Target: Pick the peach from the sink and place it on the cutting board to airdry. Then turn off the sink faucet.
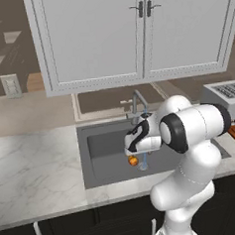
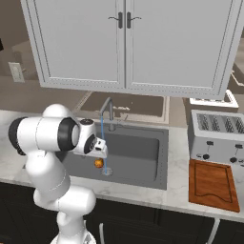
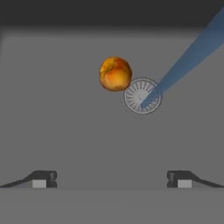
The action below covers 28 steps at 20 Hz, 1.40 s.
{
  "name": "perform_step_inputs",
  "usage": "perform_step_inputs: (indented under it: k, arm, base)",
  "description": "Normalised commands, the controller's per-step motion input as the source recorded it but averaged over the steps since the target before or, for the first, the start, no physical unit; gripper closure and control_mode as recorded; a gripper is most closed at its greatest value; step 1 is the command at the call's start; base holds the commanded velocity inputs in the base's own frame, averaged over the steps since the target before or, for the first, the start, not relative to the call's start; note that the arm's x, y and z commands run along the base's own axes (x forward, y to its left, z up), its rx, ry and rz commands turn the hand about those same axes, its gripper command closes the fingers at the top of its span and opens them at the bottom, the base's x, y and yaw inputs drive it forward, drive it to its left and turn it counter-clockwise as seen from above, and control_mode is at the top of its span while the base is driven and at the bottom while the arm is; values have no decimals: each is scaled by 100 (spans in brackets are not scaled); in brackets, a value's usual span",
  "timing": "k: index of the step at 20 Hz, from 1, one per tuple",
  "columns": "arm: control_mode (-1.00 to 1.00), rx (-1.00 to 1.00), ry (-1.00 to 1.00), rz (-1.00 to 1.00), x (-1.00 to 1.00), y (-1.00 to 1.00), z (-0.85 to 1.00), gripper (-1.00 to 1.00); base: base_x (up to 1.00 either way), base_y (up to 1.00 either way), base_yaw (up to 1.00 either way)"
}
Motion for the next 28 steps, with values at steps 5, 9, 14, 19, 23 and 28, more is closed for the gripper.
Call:
perform_step_inputs:
  k: [5, 9, 14, 19, 23, 28]
  arm:
    - [-100, 0, 0, 0, 9, 0, -17, -100]
    - [-100, 0, 0, 0, 7, 0, -18, -100]
    - [-100, 0, 0, 0, 7, 0, -16, -100]
    - [-100, 0, 0, 0, 6, 0, -12, -100]
    - [-100, 0, -2, 0, 8, 0, -9, -100]
    - [-100, 0, -3, 0, 9, 0, -9, -100]
  base:
    - [0, 0, 0]
    - [0, 0, 0]
    - [0, 0, 0]
    - [0, 0, 0]
    - [0, 0, 0]
    - [0, 0, 0]
